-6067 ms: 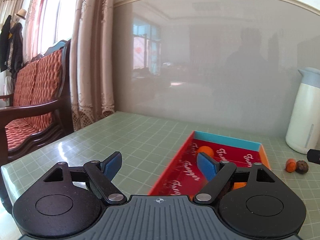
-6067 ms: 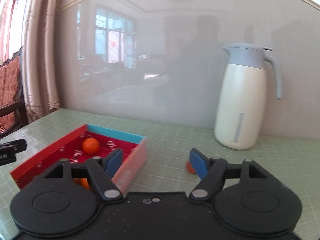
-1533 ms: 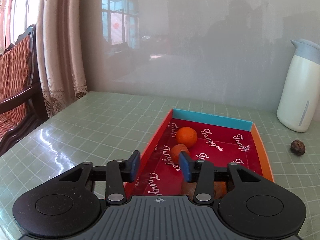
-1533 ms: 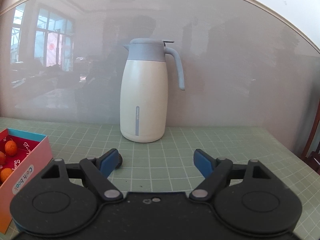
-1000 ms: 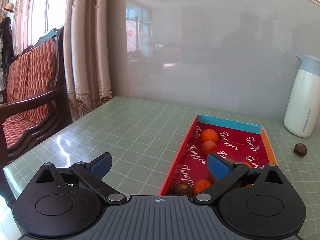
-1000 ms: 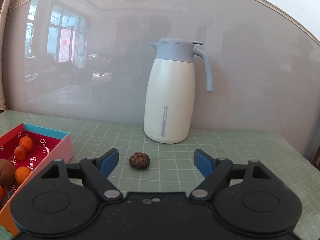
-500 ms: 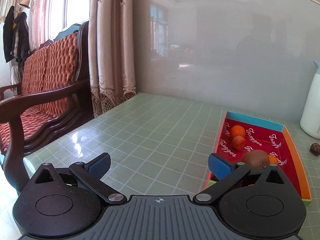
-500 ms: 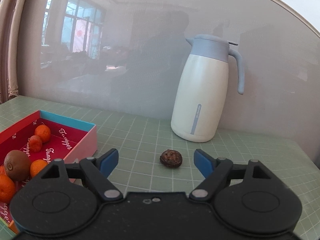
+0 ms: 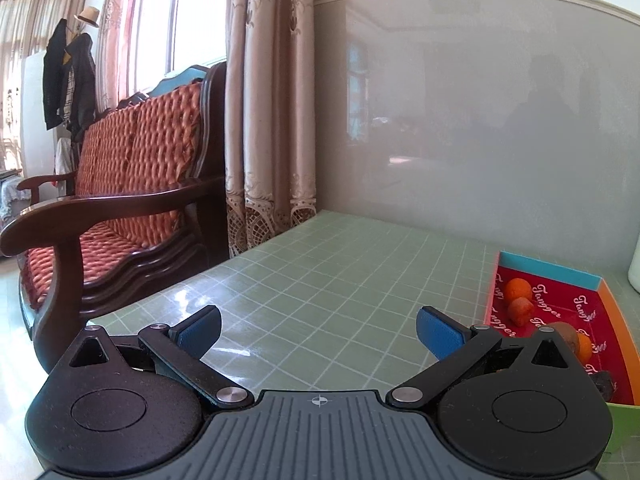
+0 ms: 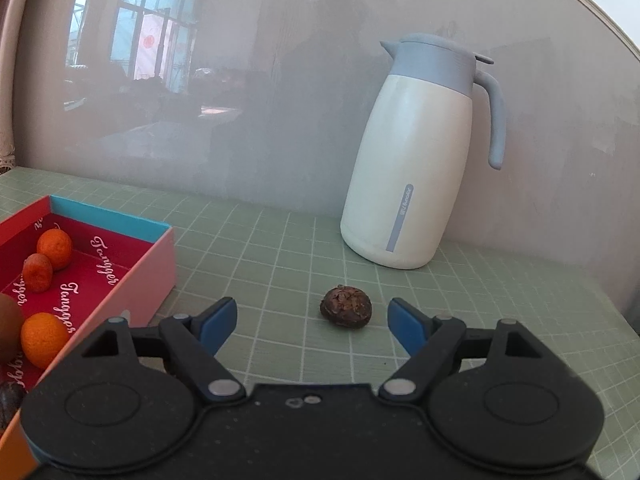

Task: Organize fruits
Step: 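Withdraw the left tool while the right tool moves to the dark dried fruit, then close the right gripper on the dark dried fruit and lift it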

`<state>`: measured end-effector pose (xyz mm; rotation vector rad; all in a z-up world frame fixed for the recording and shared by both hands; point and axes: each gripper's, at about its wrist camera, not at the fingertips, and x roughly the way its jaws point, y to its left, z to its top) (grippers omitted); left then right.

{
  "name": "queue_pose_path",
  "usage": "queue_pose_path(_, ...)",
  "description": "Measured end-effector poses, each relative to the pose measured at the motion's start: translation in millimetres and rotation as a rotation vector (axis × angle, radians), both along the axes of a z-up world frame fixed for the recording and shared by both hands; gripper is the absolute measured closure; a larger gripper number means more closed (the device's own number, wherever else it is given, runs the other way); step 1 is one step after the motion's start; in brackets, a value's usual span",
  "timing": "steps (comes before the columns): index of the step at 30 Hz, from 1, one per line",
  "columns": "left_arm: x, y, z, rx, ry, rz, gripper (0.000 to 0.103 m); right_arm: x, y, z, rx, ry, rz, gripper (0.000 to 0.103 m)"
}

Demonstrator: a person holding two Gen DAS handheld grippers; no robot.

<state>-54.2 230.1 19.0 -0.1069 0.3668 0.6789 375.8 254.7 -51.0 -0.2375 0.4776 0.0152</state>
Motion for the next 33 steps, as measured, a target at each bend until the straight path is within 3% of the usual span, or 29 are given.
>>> queue_pose_path(8,0.6,22.4,-5.1,-0.06,-0.011,0.081,0.0,32.9,-7.4,-10.7,-0.005,0.065,-0.016,0.02)
queue_pose_path(16,3.4,27.4,-9.3,-0.116,-0.013,0.09,0.0,59.6,-38.2,-17.4,0.16,0.166,-0.03,0.033)
queue_pose_path(20,6.6,24.5,-10.4,-0.11,-0.002,0.076,0.0,73.3,-51.5,-20.8,0.22,0.201,-0.028,0.048)
queue_pose_path(33,10.4,24.2,-11.7,-0.132,0.003,0.076,0.0,84.1,-41.9,-24.3,0.139,0.199,-0.012,0.058)
